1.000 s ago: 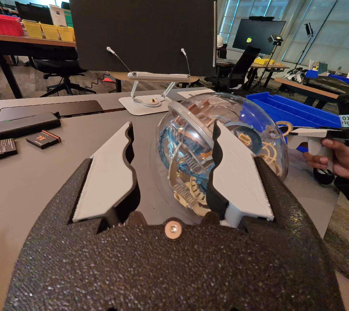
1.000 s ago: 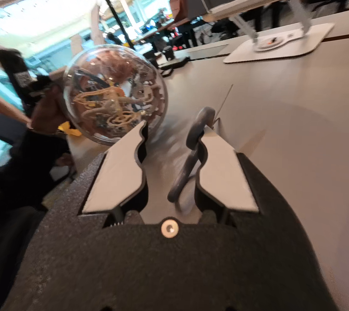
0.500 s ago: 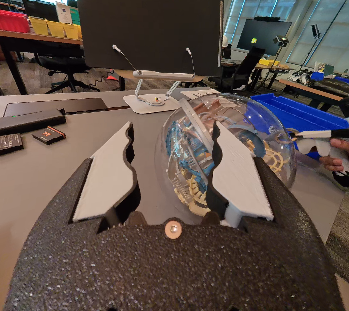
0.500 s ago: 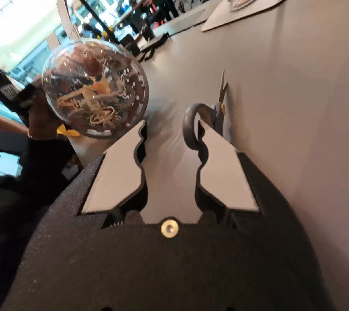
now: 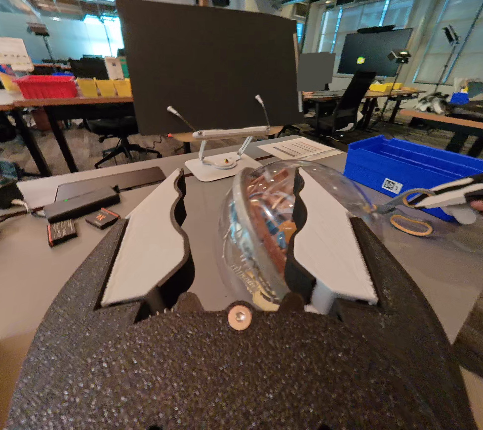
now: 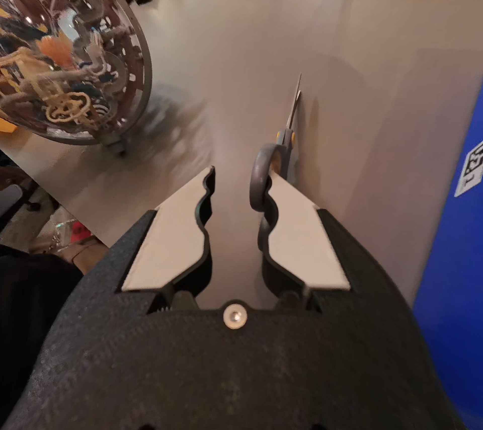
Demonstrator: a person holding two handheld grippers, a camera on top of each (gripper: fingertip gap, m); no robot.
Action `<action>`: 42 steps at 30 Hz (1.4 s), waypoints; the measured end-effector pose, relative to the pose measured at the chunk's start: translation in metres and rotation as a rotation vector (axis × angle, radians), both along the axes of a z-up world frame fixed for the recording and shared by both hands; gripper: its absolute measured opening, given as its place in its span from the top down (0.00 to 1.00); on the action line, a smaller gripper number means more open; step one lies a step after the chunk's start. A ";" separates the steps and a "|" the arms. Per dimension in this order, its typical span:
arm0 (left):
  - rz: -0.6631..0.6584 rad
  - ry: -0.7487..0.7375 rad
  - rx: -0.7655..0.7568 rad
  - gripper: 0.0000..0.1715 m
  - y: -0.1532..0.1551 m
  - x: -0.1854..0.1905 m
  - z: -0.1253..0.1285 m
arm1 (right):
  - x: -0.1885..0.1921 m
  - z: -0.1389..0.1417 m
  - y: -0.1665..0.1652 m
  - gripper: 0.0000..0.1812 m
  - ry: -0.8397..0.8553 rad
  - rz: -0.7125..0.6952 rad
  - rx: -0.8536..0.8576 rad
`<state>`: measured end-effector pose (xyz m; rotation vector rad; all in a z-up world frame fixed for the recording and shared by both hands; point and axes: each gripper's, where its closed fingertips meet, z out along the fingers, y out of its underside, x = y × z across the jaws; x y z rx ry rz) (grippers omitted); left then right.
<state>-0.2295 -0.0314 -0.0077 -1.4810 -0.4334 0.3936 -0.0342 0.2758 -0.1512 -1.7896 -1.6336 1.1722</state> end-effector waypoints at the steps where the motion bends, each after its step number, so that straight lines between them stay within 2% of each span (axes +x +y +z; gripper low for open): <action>1: -0.025 0.025 -0.016 0.53 0.004 0.009 0.003 | -0.002 0.001 0.002 0.80 0.017 -0.010 -0.017; 3: -0.097 0.069 -0.080 0.53 0.017 0.032 0.002 | -0.007 0.003 0.001 0.77 0.037 -0.015 -0.021; 5: -0.184 0.092 -0.170 0.53 0.032 0.055 -0.008 | -0.012 0.014 -0.026 0.65 0.097 0.096 -0.101; 7: -0.231 0.111 -0.248 0.53 0.043 0.071 -0.018 | -0.019 0.026 -0.042 0.66 0.175 0.147 -0.214; 9: -0.258 0.144 -0.301 0.53 0.049 0.081 -0.025 | -0.024 0.010 -0.036 0.65 0.109 0.108 -0.158; 10: -0.266 0.154 -0.325 0.53 0.051 0.083 -0.029 | -0.023 0.003 -0.038 0.66 0.086 0.122 -0.114; 13: -0.241 0.176 -0.365 0.53 0.051 0.080 -0.036 | -0.015 0.007 -0.054 0.66 0.085 0.215 -0.147; 16: -0.216 0.163 -0.369 0.53 0.049 0.074 -0.037 | -0.011 0.000 -0.034 0.66 0.031 0.130 -0.013; 18: -0.213 0.155 -0.359 0.53 0.048 0.072 -0.037 | -0.006 0.011 -0.043 0.66 0.076 0.188 -0.047; 21: -0.198 0.148 -0.355 0.53 0.047 0.068 -0.037 | -0.011 0.042 -0.047 0.66 0.214 0.190 -0.064; 23: -0.189 0.152 -0.353 0.53 0.047 0.066 -0.037 | -0.019 0.054 -0.067 0.66 0.301 0.233 0.004; 25: -0.184 0.160 -0.347 0.53 0.048 0.064 -0.037 | -0.031 0.060 -0.110 0.66 0.385 0.330 0.007; 27: -0.179 0.172 -0.334 0.53 0.050 0.063 -0.037 | -0.046 0.063 -0.154 0.66 0.447 0.399 -0.107; 30: -0.158 0.185 -0.327 0.53 0.051 0.060 -0.038 | -0.061 0.049 -0.195 0.66 0.436 0.449 -0.268; 32: -0.154 0.181 -0.322 0.53 0.051 0.060 -0.038 | -0.065 0.038 -0.210 0.66 0.417 0.471 -0.267; 36: -0.138 0.172 -0.316 0.53 0.050 0.056 -0.038 | -0.067 0.035 -0.217 0.66 0.417 0.455 -0.196; 42: -0.136 0.171 -0.312 0.52 0.051 0.057 -0.038 | -0.057 0.030 -0.226 0.61 0.306 0.521 -0.303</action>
